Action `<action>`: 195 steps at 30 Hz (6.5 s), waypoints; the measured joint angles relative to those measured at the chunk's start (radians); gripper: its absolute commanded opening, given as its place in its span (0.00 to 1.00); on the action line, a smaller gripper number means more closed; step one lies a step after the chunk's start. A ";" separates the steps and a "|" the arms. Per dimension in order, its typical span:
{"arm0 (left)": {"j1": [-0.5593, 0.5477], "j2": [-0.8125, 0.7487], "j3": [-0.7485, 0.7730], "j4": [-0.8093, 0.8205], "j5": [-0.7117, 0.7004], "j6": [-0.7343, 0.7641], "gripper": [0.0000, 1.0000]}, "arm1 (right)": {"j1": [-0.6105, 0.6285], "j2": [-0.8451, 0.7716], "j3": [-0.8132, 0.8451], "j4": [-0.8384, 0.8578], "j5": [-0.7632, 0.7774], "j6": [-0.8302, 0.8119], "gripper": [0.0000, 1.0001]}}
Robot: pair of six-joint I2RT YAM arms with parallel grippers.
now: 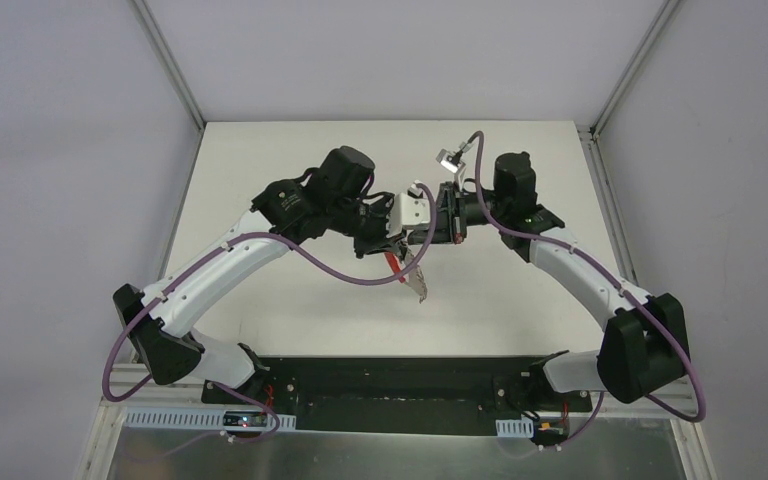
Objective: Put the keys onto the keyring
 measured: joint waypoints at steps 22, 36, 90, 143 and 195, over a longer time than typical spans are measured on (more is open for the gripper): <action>0.083 0.024 0.000 0.105 0.080 -0.225 0.30 | -0.040 -0.064 -0.064 0.167 -0.013 0.047 0.00; 0.123 0.051 -0.018 0.154 0.308 -0.244 0.32 | -0.040 -0.097 -0.045 -0.061 -0.003 -0.227 0.00; 0.047 0.261 0.389 -0.327 0.139 -0.103 0.00 | -0.033 -0.155 0.004 -0.212 0.047 -0.410 0.40; 0.186 0.172 0.158 0.149 0.428 -0.482 0.16 | -0.079 -0.135 -0.052 0.282 0.050 0.116 0.00; 0.080 0.397 0.610 -0.512 0.262 -0.260 0.00 | -0.085 -0.191 -0.023 -0.143 0.025 -0.330 0.43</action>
